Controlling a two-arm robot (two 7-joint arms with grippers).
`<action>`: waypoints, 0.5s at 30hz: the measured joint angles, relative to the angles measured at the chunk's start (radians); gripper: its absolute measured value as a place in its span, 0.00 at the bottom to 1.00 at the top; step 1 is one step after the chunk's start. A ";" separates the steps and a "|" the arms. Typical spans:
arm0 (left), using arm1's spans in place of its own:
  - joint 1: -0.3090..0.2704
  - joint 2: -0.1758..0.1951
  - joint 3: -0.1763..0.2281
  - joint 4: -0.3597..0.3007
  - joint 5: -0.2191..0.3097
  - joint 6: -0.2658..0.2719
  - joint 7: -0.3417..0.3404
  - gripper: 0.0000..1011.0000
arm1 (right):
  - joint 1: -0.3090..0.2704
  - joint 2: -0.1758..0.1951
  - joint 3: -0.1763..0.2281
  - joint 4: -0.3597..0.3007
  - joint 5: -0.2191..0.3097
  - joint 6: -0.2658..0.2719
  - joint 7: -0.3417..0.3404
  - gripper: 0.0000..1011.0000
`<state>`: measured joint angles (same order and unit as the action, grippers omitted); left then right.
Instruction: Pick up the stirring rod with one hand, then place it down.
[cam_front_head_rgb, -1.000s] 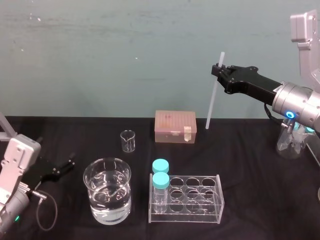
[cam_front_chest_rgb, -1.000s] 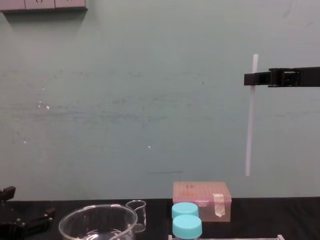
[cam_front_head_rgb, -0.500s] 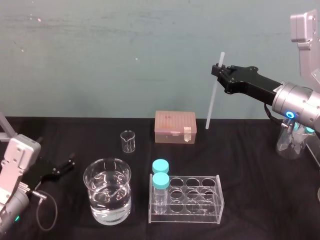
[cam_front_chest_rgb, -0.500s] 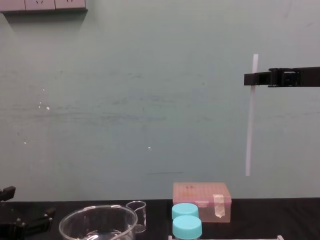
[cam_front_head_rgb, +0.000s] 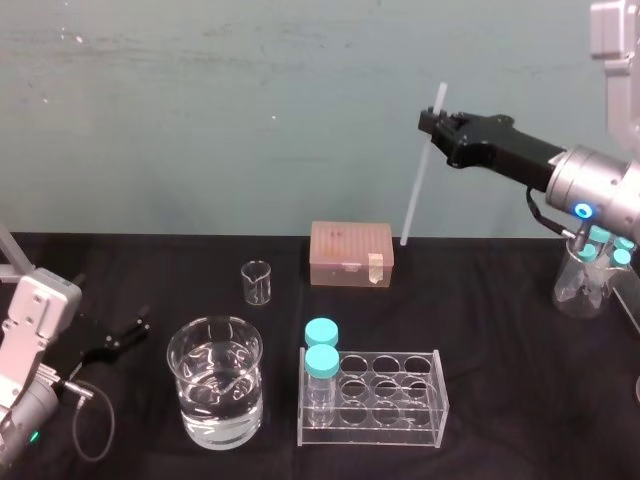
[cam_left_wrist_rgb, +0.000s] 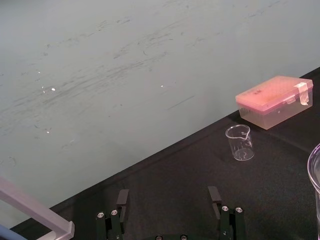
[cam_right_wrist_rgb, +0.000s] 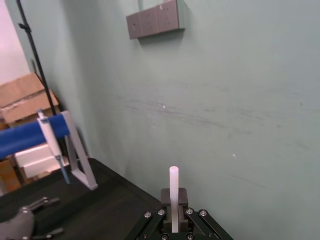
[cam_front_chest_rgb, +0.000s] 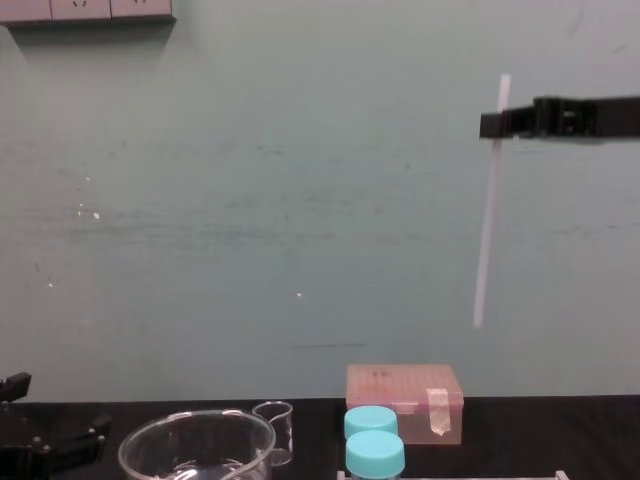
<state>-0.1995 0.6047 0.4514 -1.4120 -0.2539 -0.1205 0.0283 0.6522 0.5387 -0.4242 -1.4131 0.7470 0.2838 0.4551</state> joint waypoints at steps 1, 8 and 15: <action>0.000 0.000 0.000 0.000 0.000 0.000 0.000 0.99 | -0.003 0.005 0.004 -0.012 0.007 0.007 0.000 0.07; 0.000 0.000 0.000 0.000 0.000 0.000 0.000 0.99 | -0.080 0.102 0.045 -0.150 0.083 0.059 0.014 0.07; 0.000 0.000 0.000 0.000 0.000 0.000 0.000 0.99 | -0.180 0.228 0.087 -0.258 0.131 0.049 0.069 0.07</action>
<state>-0.1995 0.6047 0.4514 -1.4120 -0.2539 -0.1205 0.0283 0.4726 0.7670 -0.3375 -1.6712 0.8776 0.3324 0.5238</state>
